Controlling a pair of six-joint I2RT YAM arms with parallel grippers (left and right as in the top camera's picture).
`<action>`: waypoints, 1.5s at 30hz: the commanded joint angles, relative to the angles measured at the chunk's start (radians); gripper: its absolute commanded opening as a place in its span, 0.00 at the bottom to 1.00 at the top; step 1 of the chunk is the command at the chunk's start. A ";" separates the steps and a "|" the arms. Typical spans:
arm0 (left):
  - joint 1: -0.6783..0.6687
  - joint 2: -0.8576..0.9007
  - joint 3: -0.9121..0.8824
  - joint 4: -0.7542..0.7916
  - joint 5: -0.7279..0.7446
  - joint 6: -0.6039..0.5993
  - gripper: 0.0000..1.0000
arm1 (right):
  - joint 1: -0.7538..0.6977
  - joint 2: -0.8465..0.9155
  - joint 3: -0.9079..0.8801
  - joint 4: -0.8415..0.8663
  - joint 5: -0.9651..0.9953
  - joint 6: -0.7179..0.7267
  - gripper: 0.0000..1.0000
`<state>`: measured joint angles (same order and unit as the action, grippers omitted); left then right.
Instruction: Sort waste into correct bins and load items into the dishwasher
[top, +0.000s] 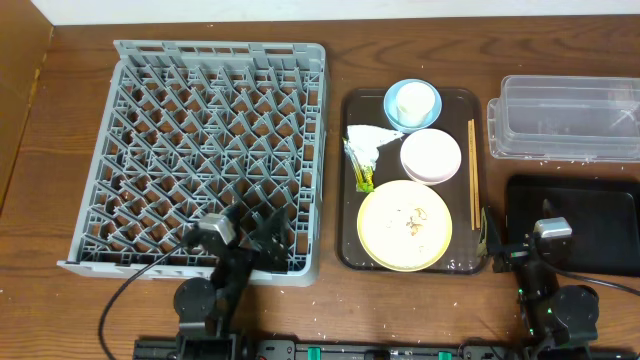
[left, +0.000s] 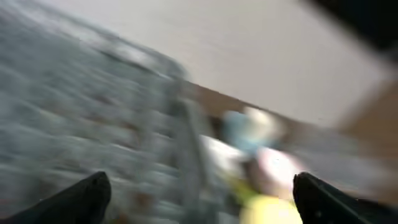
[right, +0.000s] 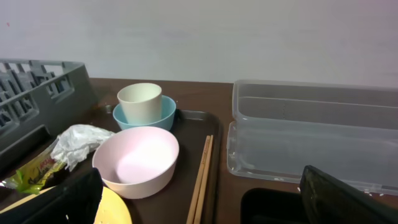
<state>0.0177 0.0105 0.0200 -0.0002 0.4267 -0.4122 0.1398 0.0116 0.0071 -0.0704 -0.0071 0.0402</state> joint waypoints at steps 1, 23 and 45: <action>-0.002 -0.006 -0.015 -0.028 0.351 -0.420 0.94 | -0.008 -0.006 -0.002 -0.005 0.003 -0.004 0.99; -0.002 0.223 0.482 -0.272 0.388 -0.095 0.94 | -0.008 -0.006 -0.002 -0.005 0.003 -0.004 0.99; -0.443 1.221 1.410 -1.327 -0.248 0.092 0.94 | -0.008 -0.006 -0.002 -0.005 0.003 -0.004 0.99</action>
<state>-0.3820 1.2217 1.4033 -1.3685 0.2684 -0.2665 0.1398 0.0116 0.0071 -0.0708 -0.0071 0.0406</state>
